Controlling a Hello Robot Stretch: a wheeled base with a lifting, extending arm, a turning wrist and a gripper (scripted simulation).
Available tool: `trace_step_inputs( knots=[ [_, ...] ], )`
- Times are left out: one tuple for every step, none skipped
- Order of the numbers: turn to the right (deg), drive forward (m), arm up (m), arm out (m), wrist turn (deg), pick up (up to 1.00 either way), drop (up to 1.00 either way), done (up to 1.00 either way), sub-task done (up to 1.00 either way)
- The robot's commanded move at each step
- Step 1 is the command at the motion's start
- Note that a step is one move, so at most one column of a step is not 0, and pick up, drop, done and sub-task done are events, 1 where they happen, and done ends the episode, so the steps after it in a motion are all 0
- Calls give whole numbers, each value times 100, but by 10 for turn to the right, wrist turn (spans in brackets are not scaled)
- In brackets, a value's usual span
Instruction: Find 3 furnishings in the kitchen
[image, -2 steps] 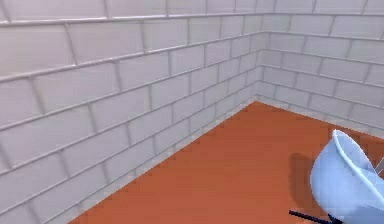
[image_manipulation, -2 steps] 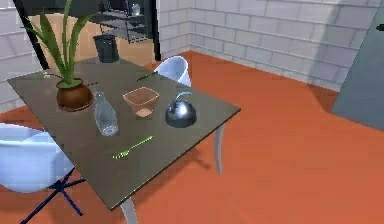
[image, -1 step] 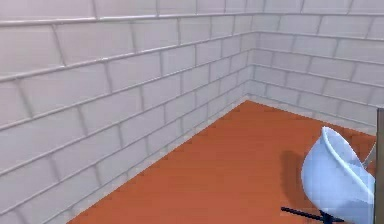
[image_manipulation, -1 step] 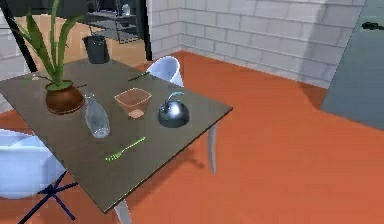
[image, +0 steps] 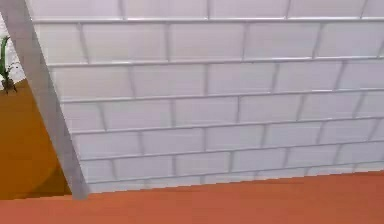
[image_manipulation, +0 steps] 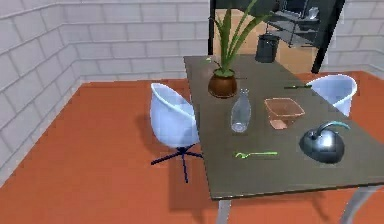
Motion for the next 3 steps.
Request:
trace_step_inputs(
  knots=[
    [-450, 0, 0, 0, 0, 0, 0, 0, 0],
    [-60, 0, 0, 0, 0, 0, 0, 0, 0],
    [0, 20, 0, 0, 0, 0, 0, 0, 0]
  ],
)
